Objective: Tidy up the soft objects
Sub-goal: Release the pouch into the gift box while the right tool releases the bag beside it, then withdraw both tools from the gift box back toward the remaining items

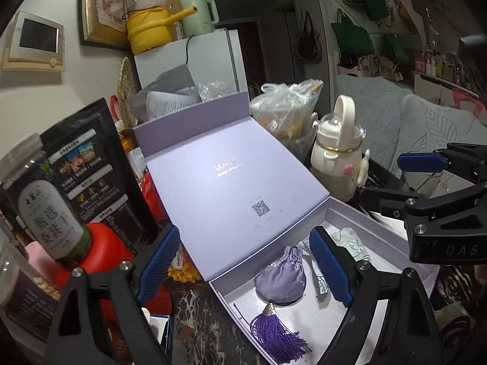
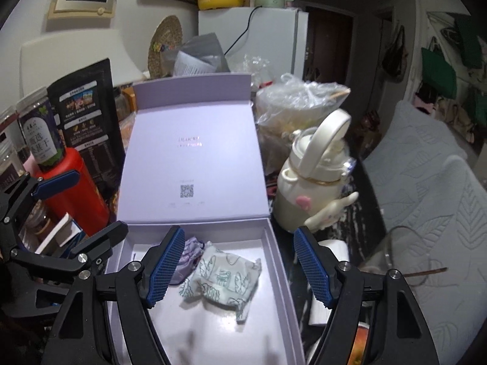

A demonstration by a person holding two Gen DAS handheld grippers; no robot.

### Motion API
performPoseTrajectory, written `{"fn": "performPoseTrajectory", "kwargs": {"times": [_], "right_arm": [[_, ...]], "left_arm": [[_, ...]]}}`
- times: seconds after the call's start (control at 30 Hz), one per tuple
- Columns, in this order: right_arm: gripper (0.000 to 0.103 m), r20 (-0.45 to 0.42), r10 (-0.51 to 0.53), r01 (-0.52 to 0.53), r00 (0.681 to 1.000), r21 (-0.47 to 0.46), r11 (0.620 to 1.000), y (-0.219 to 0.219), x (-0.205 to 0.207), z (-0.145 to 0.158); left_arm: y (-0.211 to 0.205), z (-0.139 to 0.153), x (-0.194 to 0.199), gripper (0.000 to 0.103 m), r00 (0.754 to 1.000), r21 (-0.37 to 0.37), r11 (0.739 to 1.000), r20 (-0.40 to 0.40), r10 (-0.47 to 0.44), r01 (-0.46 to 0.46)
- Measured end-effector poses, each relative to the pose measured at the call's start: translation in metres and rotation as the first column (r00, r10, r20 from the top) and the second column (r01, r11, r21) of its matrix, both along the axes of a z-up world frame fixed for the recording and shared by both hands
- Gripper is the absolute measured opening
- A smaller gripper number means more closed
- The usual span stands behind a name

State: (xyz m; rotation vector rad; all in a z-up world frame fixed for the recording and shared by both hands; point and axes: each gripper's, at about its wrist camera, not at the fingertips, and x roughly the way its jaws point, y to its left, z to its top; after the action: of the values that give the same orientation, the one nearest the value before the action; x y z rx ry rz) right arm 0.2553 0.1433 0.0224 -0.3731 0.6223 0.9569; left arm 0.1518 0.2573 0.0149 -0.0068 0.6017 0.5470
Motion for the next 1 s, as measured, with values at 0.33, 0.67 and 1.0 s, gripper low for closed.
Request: {"fn": "performPoseTrajectory", "kwargs": {"times": [0.33,0.67,1.0], "right_arm": [[0.075,0.076,-0.045,0.04,0.996,0.064,0.997,-0.041,-0.038,0.048],[0.077,0.147,-0.089,0.067,0.985,0.147,0.987,-0.095,-0.083,0.091],[0.079,0.176,-0.154,0.119,0.972,0.193,0.974,-0.155,-0.127,0.117]], "left_arm": [[-0.027,0.04,-0.034,0.088,0.998,0.002,1.0,0.062,-0.009,0.009],[-0.061,0.081,-0.074,0.088,0.99,0.006,0.999,0.138,-0.033,0.032],[-0.098,0.105,-0.114,0.101,0.977,0.05,0.997,0.201,-0.074,0.065]]}}
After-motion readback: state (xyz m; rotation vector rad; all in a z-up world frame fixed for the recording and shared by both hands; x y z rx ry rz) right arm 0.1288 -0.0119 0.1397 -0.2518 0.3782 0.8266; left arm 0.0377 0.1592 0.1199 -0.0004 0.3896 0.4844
